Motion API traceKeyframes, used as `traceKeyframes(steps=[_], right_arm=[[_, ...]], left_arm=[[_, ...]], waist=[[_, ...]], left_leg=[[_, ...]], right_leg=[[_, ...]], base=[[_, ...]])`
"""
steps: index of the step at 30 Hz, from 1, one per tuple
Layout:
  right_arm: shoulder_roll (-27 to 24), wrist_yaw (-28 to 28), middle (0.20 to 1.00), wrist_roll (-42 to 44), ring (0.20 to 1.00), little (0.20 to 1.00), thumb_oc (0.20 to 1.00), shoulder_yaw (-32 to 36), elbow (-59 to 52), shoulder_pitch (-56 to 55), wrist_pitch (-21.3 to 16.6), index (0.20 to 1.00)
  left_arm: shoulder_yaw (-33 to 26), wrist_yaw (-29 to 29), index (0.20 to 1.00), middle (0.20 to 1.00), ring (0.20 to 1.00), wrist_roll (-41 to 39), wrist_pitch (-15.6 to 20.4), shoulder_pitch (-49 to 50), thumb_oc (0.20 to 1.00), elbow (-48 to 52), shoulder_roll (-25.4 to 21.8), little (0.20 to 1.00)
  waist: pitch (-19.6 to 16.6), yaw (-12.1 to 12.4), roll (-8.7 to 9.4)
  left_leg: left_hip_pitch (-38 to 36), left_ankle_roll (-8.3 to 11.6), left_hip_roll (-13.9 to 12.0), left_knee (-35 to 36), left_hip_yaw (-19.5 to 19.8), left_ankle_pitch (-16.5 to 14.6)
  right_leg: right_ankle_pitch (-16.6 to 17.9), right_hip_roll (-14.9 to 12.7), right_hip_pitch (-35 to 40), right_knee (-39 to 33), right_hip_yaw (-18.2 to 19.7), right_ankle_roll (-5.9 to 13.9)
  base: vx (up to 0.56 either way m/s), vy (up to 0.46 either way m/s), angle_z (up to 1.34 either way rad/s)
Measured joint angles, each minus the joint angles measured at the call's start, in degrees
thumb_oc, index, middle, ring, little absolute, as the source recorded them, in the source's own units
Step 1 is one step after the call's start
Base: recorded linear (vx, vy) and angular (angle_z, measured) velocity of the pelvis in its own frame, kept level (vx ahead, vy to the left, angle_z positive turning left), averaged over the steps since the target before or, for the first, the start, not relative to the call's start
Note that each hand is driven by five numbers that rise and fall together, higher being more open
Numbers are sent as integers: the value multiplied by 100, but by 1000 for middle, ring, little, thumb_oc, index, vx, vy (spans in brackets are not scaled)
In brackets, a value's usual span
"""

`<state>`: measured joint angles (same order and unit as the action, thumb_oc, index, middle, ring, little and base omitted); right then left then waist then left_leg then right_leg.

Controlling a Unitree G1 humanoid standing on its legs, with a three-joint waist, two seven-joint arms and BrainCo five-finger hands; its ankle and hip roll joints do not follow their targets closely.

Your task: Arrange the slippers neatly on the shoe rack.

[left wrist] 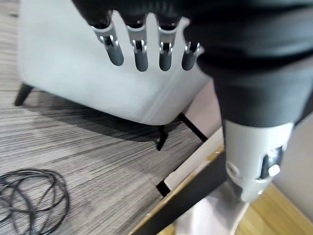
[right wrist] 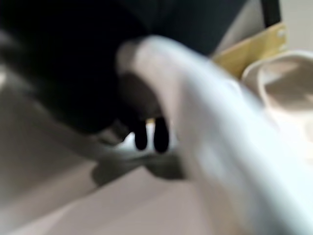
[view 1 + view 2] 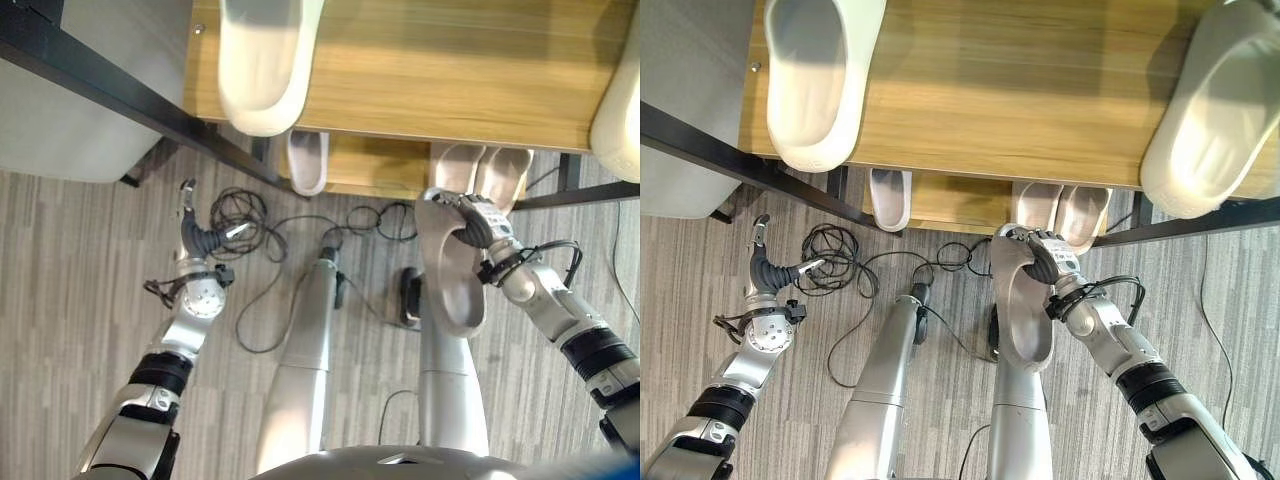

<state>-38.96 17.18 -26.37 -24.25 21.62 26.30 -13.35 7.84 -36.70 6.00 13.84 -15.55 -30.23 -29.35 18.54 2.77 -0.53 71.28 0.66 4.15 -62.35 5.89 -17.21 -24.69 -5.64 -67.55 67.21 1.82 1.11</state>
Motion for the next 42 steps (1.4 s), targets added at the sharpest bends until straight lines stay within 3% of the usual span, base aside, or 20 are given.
traceKeyframes(steps=[3, 12, 14, 26, 32, 42], right_arm=[[16, 125, 200, -14, 200, 200, 200, -135, 249, 279, 74, 200], [23, 337, 200, 22, 200, 200, 200, -186, 752, 813, 270, 200], [25, 339, 200, 27, 200, 200, 200, -175, 839, 844, 297, 200], [68, 360, 200, 307, 200, 200, 200, -385, 1962, 1672, 425, 200], [55, 385, 200, 551, 200, 200, 200, -445, 2161, 1811, 491, 200], [-372, 471, 200, 628, 200, 200, 200, -463, 2451, 2343, 549, 200]], left_arm=[[-3, 0, 1000, 1000, 1000, -210, 87, 71, 1000, -6, 43, 1000], [4, 0, 1000, 1000, 1000, -479, 271, 100, 1000, 298, 102, 1000], [-40, 6, 1000, 1000, 1000, -481, 306, 145, 1000, 820, 101, 1000], [-108, 65, 1000, 1000, 1000, -431, 571, -31, 1000, 1996, -238, 1000], [-274, 406, 1000, 1000, 1000, -788, 803, 34, 1000, 2420, -297, 1000], [-372, 510, 1000, 1000, 1000, -761, 1011, 128, 1000, 2730, -570, 1000]], waist=[[-283, 95, -15], [-462, 245, 35], [-491, 317, 73], [-524, 564, 131], [-523, 765, 151], [-523, 927, 162]], left_leg=[[174, -2, 48, 28, 52, 3], [336, 26, 212, 425, 223, 208], [383, 42, 258, 512, 270, 252], [600, 87, 464, 827, 467, 415], [613, 126, 526, 1049, 546, 521], [770, 139, 624, 1245, 726, 603]], right_leg=[[-18, -52, -128, -38, -60, 3], [58, -228, -216, -361, -255, 104], [59, -256, -229, -436, -318, 106], [60, -459, -377, -631, -533, 132], [73, -521, -389, -753, -594, 152], [69, -639, -456, -920, -830, 147]], base=[[-1, -13, 8], [12, -3, 13], [26, 15, 15], [38, -14, 11], [34, -23, 9], [42, -22, 8]])
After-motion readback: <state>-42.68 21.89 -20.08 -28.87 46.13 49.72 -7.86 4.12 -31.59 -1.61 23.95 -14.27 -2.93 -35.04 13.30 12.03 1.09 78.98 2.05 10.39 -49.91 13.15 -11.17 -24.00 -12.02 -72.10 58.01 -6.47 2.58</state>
